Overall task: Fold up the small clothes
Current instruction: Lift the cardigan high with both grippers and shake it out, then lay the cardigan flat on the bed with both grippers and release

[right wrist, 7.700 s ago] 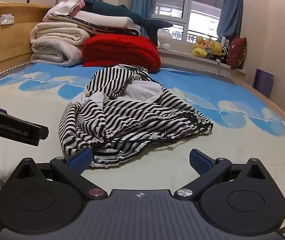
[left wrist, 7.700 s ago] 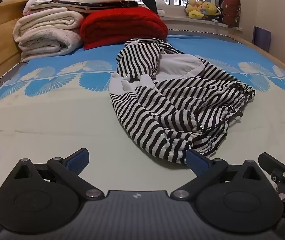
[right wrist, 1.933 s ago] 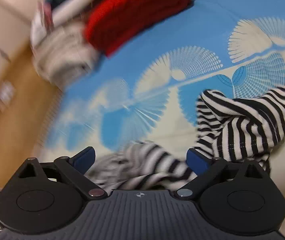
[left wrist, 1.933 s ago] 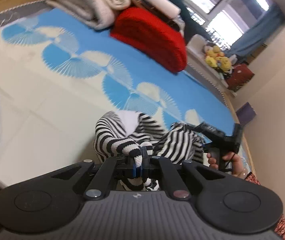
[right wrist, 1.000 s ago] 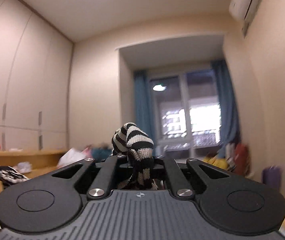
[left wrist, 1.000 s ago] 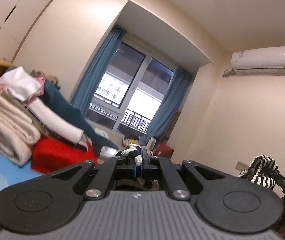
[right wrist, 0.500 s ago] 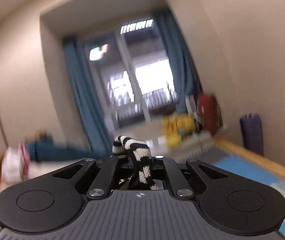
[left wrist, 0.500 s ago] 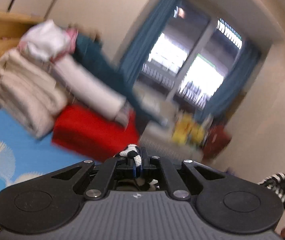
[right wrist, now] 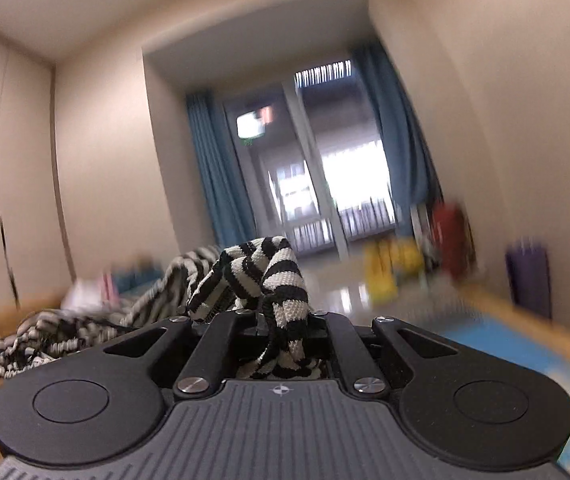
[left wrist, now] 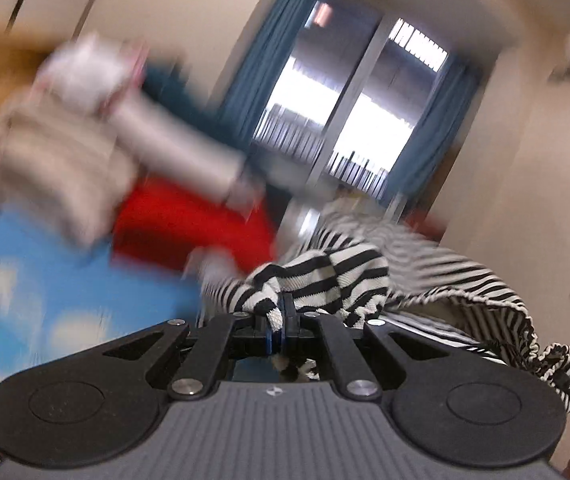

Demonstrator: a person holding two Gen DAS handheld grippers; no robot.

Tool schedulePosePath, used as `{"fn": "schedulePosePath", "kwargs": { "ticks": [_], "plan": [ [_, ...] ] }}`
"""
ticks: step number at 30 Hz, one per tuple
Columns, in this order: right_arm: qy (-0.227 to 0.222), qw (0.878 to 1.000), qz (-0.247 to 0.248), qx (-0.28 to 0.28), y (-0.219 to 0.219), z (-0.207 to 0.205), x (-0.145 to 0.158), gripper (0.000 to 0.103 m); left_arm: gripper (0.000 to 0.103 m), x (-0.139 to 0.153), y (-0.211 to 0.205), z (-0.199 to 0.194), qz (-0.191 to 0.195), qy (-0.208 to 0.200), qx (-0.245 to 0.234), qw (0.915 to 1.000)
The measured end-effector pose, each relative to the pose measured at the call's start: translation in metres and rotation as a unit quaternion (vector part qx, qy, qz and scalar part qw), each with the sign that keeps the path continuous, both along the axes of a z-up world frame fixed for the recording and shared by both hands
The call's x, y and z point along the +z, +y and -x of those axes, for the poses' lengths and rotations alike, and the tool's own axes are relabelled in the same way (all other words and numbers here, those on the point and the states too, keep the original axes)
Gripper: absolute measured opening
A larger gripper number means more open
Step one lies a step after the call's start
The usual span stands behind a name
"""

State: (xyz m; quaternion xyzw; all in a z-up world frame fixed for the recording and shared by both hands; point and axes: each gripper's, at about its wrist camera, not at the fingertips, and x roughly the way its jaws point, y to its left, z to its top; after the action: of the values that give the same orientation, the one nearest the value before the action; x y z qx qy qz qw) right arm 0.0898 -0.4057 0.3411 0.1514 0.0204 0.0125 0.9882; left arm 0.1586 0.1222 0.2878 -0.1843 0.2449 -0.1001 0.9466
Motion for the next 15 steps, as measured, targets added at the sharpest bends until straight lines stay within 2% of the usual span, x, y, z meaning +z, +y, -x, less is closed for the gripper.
{"fn": "schedulePosePath", "kwargs": {
  "ticks": [1, 3, 6, 8, 10, 11, 13, 15],
  "plan": [
    [0.027, 1.000, -0.009, 0.001, 0.000, 0.004, -0.047, 0.005, 0.004, -0.042, 0.003, 0.002, 0.010, 0.036, -0.002, 0.9993],
    [0.081, 0.996, -0.027, -0.005, 0.001, 0.013, -0.131, 0.005, 0.004, -0.129, 0.004, 0.009, 0.004, 0.118, 0.000, 0.9930],
    [0.177, 0.983, -0.049, -0.027, 0.012, 0.023, -0.247, 0.005, 0.004, -0.245, 0.003, 0.021, -0.016, 0.231, 0.008, 0.9728],
    [0.259, 0.964, -0.049, -0.036, 0.018, 0.033, -0.313, 0.005, 0.004, -0.303, 0.003, 0.035, -0.031, 0.292, 0.004, 0.9559],
    [0.316, 0.947, -0.046, -0.033, 0.034, 0.037, -0.356, 0.005, 0.004, -0.341, 0.005, 0.046, -0.053, 0.325, 0.004, 0.9441],
    [0.336, 0.941, -0.040, -0.033, 0.037, 0.045, -0.374, 0.005, 0.004, -0.353, 0.006, 0.054, -0.065, 0.330, 0.006, 0.9416],
    [0.351, 0.935, -0.029, -0.031, 0.045, 0.050, -0.389, 0.005, 0.004, -0.363, 0.011, 0.068, -0.077, 0.331, 0.005, 0.9404],
    [0.350, 0.937, -0.009, -0.021, 0.051, 0.049, -0.387, 0.005, 0.005, -0.359, 0.015, 0.075, -0.069, 0.328, -0.002, 0.9422]
  ]
}}
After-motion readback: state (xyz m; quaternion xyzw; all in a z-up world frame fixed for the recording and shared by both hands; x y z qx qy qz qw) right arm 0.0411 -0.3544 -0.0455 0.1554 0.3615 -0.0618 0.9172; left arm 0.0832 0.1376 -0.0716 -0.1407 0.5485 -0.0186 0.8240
